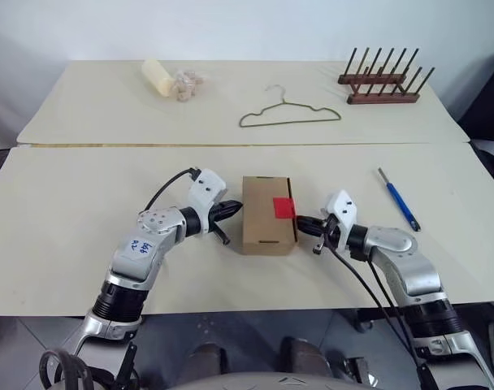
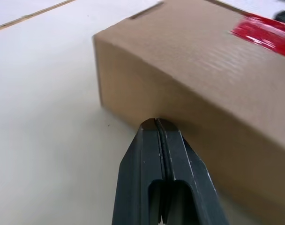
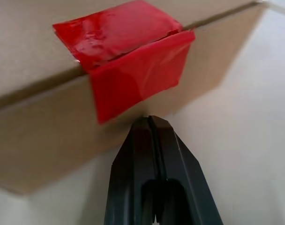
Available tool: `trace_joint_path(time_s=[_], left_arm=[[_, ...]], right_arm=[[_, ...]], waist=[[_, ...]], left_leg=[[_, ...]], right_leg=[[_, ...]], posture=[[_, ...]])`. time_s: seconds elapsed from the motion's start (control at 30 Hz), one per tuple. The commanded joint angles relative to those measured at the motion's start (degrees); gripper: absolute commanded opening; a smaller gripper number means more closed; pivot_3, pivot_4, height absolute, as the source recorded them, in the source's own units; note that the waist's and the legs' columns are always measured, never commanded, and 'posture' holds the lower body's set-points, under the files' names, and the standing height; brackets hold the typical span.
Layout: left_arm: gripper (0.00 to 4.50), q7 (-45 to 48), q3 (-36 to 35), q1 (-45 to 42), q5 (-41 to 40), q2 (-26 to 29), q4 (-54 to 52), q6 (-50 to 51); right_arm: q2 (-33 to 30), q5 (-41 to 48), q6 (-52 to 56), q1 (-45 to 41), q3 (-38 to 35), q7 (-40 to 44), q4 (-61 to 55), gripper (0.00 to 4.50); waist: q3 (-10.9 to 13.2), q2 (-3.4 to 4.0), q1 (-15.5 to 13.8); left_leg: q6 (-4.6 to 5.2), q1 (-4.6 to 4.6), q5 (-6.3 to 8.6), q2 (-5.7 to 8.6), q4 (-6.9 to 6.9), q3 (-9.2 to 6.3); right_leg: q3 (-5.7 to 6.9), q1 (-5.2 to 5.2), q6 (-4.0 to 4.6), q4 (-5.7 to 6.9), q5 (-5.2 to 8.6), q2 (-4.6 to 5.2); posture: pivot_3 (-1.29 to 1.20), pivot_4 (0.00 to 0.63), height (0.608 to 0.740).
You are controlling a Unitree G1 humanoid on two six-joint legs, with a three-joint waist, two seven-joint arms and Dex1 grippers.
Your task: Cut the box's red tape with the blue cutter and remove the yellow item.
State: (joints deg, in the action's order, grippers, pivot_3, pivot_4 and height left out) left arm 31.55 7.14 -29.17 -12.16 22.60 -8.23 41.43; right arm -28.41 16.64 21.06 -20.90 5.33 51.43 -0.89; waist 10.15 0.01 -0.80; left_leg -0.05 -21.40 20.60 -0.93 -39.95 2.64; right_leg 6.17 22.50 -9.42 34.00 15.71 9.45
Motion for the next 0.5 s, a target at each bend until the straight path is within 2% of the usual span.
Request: trace_joint_path(time_s=[0.03,0.33,0.5], left_arm=[[0.0,1.08,-0.37,0.27,-0.87,0.95,-3.26,0.59],[0.0,3.46,-0.45,3.03,-2.86,3.64,-6.98,3.93],[0.0,5.07,0.89,4.5,-4.45,3.74,-8.88,6.16]], right_arm=[[0.75,0.54,3.17,-0.22,1.76,-1.08,-5.17,0.02],[-0.99,-4.72,1.53,-1.51,1.66,-4.36,-0.3,0.02],[0.29,-5.85,0.25,-4.15,1.81,-6.1,2.37,0.02]], waist=[[0.0,0.0,0.09],[0.0,0.0,-0.44],[0.0,0.0,-0.35]], left_leg=[[0.0,0.0,0.0,0.0,0.0,0.0],[0.0,0.0,0.0,0.01,-0.03,0.0],[0.0,0.01,0.0,0.0,-0.03,0.01]], right_leg=[[0.0,0.0,0.0,0.01,0.0,0.0],[-0.02,-0.01,0.0,0.0,0.0,0.0],[-0.02,-0.01,0.0,0.0,0.0,0.0]], posture=[[0.0,0.15,0.74],[0.0,0.15,0.74],[0.0,0.15,0.74]])
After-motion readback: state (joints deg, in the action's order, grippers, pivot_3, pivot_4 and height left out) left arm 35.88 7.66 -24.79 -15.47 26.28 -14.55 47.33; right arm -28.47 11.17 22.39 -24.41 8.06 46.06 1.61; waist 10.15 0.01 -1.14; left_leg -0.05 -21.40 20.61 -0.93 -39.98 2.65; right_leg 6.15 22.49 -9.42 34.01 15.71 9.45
